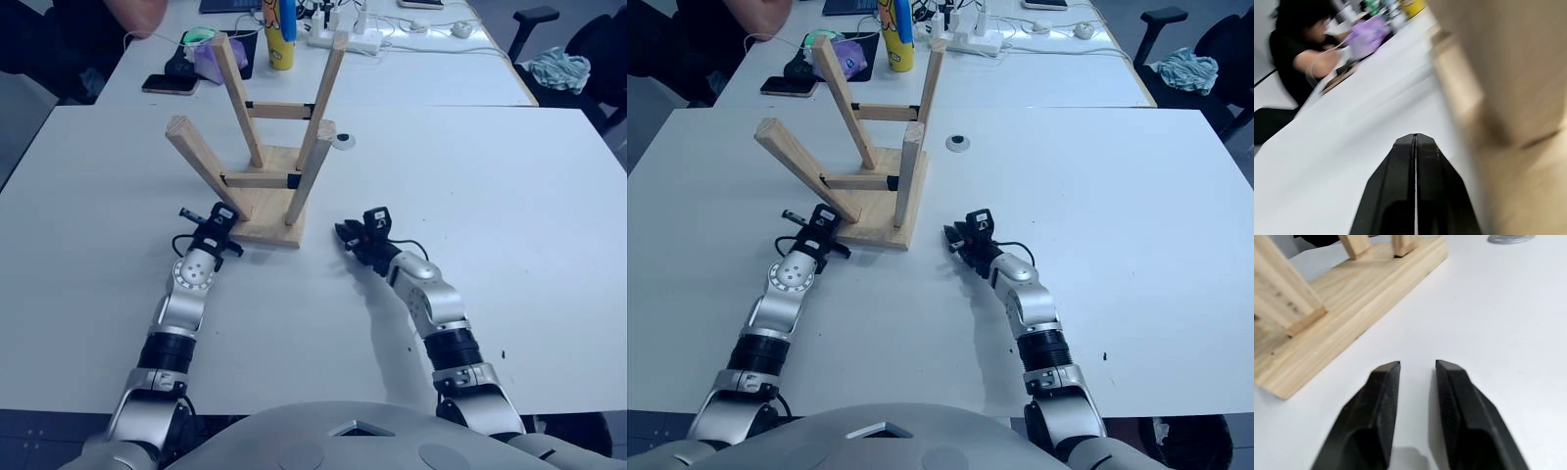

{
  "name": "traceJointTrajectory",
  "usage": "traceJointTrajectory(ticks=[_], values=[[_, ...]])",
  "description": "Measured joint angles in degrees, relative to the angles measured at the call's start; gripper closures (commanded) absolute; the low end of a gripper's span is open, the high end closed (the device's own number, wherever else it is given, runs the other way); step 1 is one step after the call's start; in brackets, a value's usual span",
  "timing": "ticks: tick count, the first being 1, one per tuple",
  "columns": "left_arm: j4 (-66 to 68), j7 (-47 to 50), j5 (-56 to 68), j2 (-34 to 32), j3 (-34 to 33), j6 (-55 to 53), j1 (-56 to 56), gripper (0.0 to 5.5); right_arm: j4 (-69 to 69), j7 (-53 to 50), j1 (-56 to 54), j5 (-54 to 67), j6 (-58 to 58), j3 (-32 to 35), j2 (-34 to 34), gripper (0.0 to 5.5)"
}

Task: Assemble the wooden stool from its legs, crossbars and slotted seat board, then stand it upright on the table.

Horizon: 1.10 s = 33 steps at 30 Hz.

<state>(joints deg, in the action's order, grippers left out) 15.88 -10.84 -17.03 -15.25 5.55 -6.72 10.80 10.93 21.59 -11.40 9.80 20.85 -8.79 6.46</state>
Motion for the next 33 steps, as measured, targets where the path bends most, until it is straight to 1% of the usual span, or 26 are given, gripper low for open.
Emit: traceJointTrajectory(ticks=[4, 5, 12, 18, 22, 26, 30, 33], values=[[-0.09, -4.33, 1.47, -0.18, 2.72, -0.5, 0.83, 5.5, 0.2, 1.05, -0.14, -0.39, 0.0, -1.97, -1.17, 5.44], [-0.25, -4.82, 1.88, 0.23, 3.16, -0.58, 0.87, 5.5, 0.27, 1.51, -0.17, -0.35, 0.22, -2.16, -1.31, 5.49], [0.55, -3.65, 2.46, 3.29, 4.86, -0.85, 2.17, 5.5, -0.55, 4.35, 0.27, -0.24, 1.02, -1.04, 1.8, 5.49], [0.41, -3.44, 3.78, 3.82, 5.8, -0.57, 2.19, 5.5, -6.17, 7.34, 3.39, 1.34, 4.36, -0.92, 4.79, 5.49], [-2.72, -3.55, 7.49, 4.99, 5.74, -3.06, 0.27, 5.5, -9.37, 8.55, 5.36, 2.05, 6.06, -0.52, 6.5, 5.49], [-6.1, -4.18, 10.22, 5.79, 5.94, -5.25, -1.93, 5.5, -9.51, 8.89, 5.4, 2.1, 6.43, 0.54, 7.61, 5.49], [-8.71, -4.32, 9.87, 5.64, 6.73, -6.11, -3.93, 5.5, -9.28, 8.99, 4.99, 2.18, 6.94, 1.2, 8.03, 5.49], [-12.52, -2.09, 5.55, 3.29, 8.05, -3.49, -7.98, 5.5, -9.66, 9.76, 4.74, 2.5, 7.76, 0.56, 7.53, 5.49]])
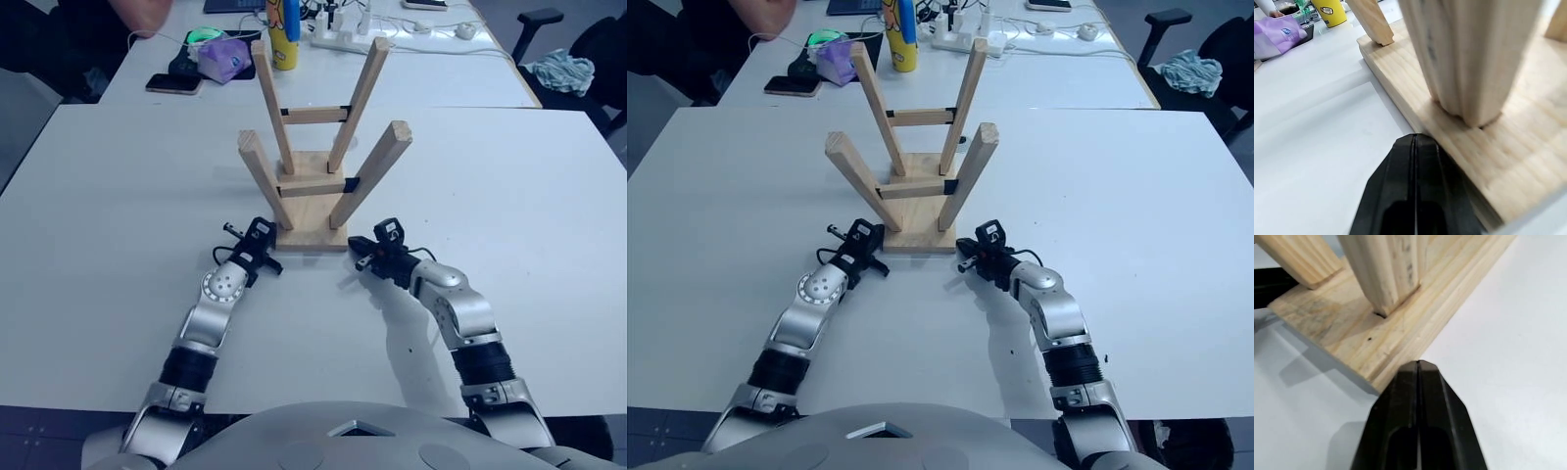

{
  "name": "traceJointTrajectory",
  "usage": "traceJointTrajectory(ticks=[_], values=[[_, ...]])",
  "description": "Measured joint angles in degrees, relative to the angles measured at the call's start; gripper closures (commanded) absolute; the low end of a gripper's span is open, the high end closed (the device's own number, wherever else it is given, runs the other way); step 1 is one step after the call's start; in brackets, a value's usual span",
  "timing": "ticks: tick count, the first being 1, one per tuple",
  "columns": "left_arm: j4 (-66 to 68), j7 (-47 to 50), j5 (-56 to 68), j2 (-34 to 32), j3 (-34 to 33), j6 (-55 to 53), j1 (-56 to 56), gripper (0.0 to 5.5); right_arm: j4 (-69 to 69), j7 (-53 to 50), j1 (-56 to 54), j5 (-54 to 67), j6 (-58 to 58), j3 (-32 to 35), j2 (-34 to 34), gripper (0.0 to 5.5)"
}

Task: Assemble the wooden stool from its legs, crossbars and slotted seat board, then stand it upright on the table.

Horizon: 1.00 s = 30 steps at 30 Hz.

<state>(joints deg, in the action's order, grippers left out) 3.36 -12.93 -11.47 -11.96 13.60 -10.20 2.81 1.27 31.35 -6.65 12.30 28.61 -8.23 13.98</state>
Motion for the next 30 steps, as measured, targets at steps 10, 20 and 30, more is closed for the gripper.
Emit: traceJointTrajectory(ticks=[10, 20, 30], values=[[-23.31, -4.8, 2.75, -5.77, 1.12, 6.64, -19.06, 5.5, -0.53, 1.28, 0.37, 0.06, 0.34, -2.18, -1.43, 5.49], [-14.78, -4.05, 7.46, 2.16, 1.02, -0.53, -7.62, 5.5, 1.24, 2.5, -0.94, -0.02, -0.28, -2.27, -1.23, 5.49], [-10.8, -2.4, 8.55, 6.19, 2.03, -10.0, -5.27, 5.5, 2.59, 3.47, -1.47, -0.14, -5.06, 0.69, 0.94, 5.49]])
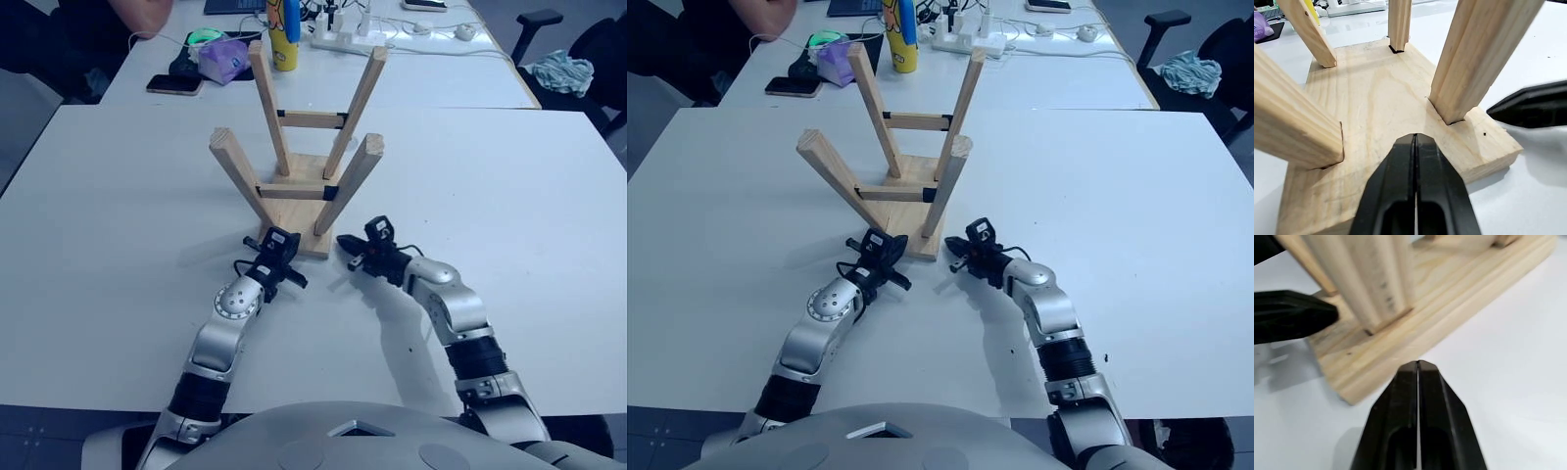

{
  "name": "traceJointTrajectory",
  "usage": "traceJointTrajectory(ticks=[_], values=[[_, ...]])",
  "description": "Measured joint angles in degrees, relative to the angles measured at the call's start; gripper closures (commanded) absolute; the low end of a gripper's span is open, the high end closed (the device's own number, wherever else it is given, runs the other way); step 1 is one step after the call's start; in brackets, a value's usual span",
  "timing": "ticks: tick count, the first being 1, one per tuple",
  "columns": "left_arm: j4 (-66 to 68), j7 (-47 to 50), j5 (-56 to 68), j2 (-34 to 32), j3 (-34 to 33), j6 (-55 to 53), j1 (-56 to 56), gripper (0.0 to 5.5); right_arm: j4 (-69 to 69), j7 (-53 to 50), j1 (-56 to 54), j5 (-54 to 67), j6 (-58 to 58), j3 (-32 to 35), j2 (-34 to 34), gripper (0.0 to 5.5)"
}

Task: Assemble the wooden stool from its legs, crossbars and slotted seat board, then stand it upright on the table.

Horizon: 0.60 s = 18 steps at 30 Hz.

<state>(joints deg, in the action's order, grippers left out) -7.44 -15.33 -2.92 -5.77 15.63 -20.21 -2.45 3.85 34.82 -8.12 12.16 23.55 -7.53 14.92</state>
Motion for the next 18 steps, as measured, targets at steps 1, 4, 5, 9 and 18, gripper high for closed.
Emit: traceJointTrajectory(ticks=[1, 4, 5, 9, 18], values=[[-0.03, 0.05, 0.02, 0.05, 0.01, -0.06, 0.04, 5.5, -0.87, 0.8, 1.11, 1.36, -2.95, 2.54, 0.66, 5.49], [-0.18, 0.48, 0.09, 0.04, -0.07, -0.18, -0.18, 5.5, -6.85, 1.02, -1.04, 13.35, -3.78, 14.74, 1.03, 5.49], [-0.21, 0.54, 0.09, 0.05, -0.09, -0.14, -0.22, 5.5, -8.94, 0.63, -2.82, 16.63, -3.2, 17.07, 1.03, 5.49], [-0.08, 0.66, 0.23, 0.04, -0.13, 0.56, -0.41, 5.5, -17.33, -6.92, -16.9, 35.87, 3.92, 23.53, 0.04, 5.49], [1.47, 0.73, 0.79, 0.19, -0.27, 1.71, 0.0, 5.5, -27.2, -17.82, -31.22, 48.1, 7.21, 22.52, -1.65, 5.49]])
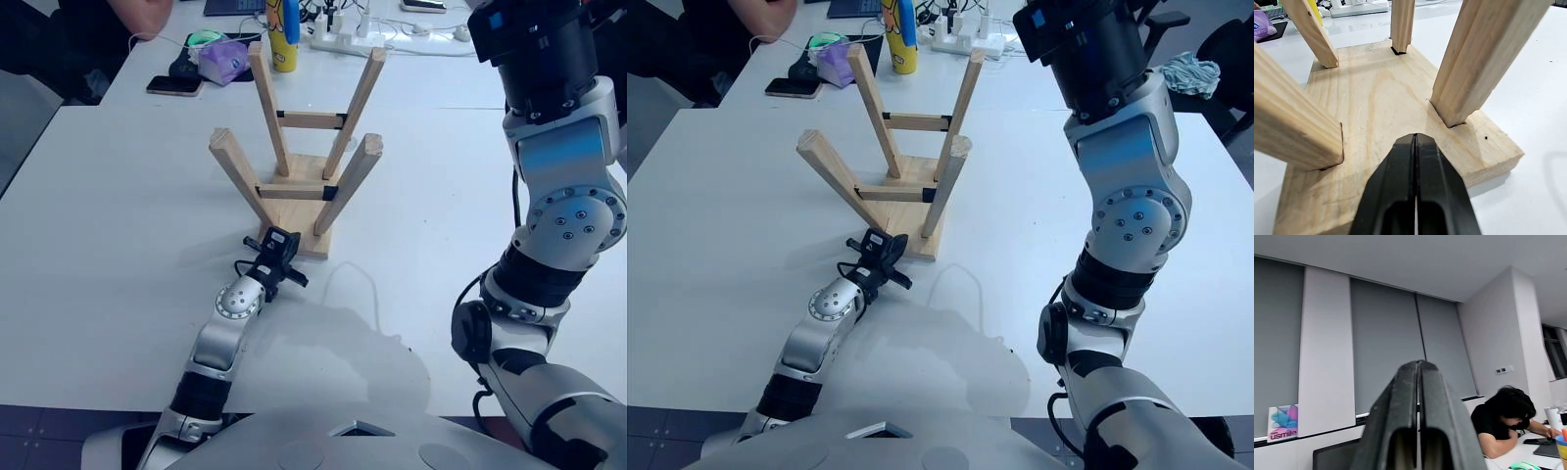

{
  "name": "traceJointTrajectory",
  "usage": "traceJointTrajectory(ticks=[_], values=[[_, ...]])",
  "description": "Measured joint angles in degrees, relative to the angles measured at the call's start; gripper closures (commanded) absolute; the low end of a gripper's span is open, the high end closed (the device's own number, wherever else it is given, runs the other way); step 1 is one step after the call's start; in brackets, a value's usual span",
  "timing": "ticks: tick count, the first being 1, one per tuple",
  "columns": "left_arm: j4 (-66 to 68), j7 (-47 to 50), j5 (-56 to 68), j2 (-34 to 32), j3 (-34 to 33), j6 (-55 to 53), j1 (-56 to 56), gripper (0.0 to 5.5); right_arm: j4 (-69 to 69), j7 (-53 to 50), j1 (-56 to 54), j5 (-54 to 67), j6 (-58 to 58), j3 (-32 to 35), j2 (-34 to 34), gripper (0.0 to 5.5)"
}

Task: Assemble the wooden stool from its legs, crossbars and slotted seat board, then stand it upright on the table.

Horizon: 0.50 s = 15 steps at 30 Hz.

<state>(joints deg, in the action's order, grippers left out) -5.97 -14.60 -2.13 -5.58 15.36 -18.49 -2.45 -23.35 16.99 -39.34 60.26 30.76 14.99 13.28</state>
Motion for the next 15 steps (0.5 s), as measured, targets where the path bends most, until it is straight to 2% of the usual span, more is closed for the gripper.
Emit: traceJointTrajectory(ticks=[3, 7, 9, 12, 15], values=[[0.12, -0.1, 0.02, -0.01, 0.06, 0.1, 0.01, 5.5, -1.39, -0.83, 1.73, -5.49, -1.79, -3.57, -0.22, 5.49], [0.03, -0.17, 0.04, -0.04, -0.01, 0.59, 0.05, 5.5, 0.47, -2.87, 11.32, -11.28, 6.79, -17.99, -0.63, 5.49], [0.29, -0.08, -0.02, -0.39, -0.35, 0.56, 0.13, 5.5, -0.1, -3.05, 10.51, -12.54, 8.45, -20.6, 0.59, 5.49], [1.13, -0.15, 0.0, -0.5, -0.43, 0.38, 0.4, 5.5, 0.2, -4.39, 9.99, -14.93, 8.35, -21.48, -0.1, 5.49], [1.36, -0.29, 0.17, -0.5, -0.67, 0.23, 0.52, 5.5, 3.75, -4.35, 9.92, -14.94, 3.89, -18.32, -4.03, 5.49]])
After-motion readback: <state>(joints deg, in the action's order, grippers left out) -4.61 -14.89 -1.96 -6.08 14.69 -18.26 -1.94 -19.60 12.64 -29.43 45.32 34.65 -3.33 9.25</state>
